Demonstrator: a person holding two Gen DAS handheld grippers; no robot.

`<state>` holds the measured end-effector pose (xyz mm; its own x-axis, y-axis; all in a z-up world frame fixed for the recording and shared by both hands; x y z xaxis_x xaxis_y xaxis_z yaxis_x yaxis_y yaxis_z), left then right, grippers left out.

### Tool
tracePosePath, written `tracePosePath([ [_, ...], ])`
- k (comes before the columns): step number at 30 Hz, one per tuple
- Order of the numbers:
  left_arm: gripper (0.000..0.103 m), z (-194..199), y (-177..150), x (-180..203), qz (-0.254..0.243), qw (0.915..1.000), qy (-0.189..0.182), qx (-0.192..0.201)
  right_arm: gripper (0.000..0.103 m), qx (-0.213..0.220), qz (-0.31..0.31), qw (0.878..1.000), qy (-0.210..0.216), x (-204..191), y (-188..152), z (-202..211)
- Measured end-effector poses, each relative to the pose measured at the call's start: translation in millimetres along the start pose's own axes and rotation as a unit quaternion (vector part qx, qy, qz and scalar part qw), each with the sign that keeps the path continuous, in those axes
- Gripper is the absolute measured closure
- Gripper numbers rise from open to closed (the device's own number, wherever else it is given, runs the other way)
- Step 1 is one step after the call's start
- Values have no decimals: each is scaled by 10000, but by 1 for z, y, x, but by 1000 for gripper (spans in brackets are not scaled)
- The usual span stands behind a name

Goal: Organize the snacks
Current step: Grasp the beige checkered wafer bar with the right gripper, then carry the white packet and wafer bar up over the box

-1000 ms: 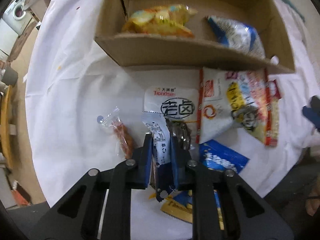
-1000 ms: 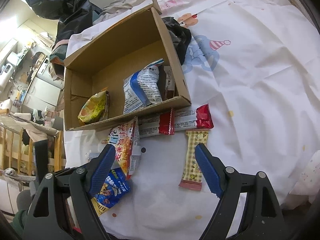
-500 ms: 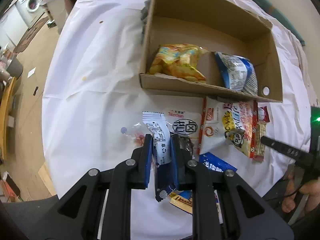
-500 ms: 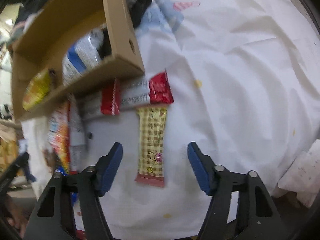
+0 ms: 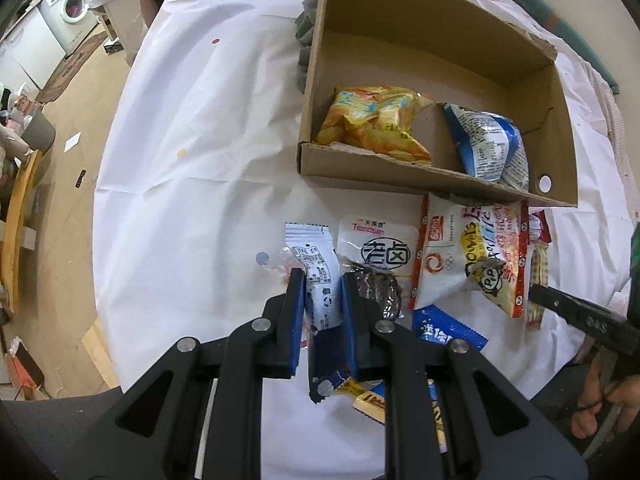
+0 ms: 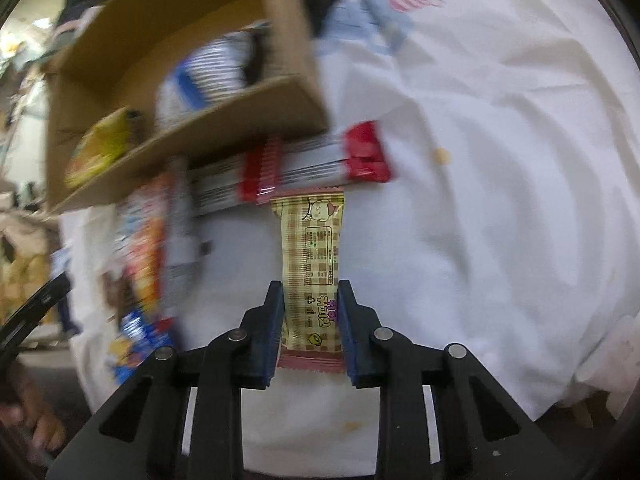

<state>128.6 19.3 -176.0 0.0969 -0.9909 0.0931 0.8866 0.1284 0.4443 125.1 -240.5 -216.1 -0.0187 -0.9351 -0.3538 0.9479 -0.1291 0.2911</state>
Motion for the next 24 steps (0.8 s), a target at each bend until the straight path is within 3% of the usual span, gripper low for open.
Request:
tracePosePath([
  [7, 88, -7, 0, 0, 21, 10000, 42, -38, 76, 281, 1085, 9890, 962, -74, -2, 17],
  [10, 88, 2, 9, 4, -35, 9996, 45, 279, 76, 658, 1400, 9799, 1259, -99, 7, 33],
  [12, 88, 14, 15, 10, -99, 9983, -58, 571, 76, 923, 1353, 9767, 1390, -105, 17, 44],
  [15, 88, 33, 24, 18, -466, 9927, 168, 1096, 76, 1347, 1118, 9724, 1542, -107, 36, 64],
  [24, 88, 65, 61, 33, -416, 9875, -157, 1513, 76, 2349, 812, 9583, 1414, -88, 89, 104],
])
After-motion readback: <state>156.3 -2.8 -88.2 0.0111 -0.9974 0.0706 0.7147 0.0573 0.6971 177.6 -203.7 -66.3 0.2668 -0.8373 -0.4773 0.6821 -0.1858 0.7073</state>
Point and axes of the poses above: each gripper's, at about its wrist camera, not at the fingertips, and z roughly against the way its jaws point, x to its right, y to its top, the point moved 8 cm from there along -z, roughly the way its jaws point, and after that the axes turned 10 degrees about x, right-handed, at the moved point
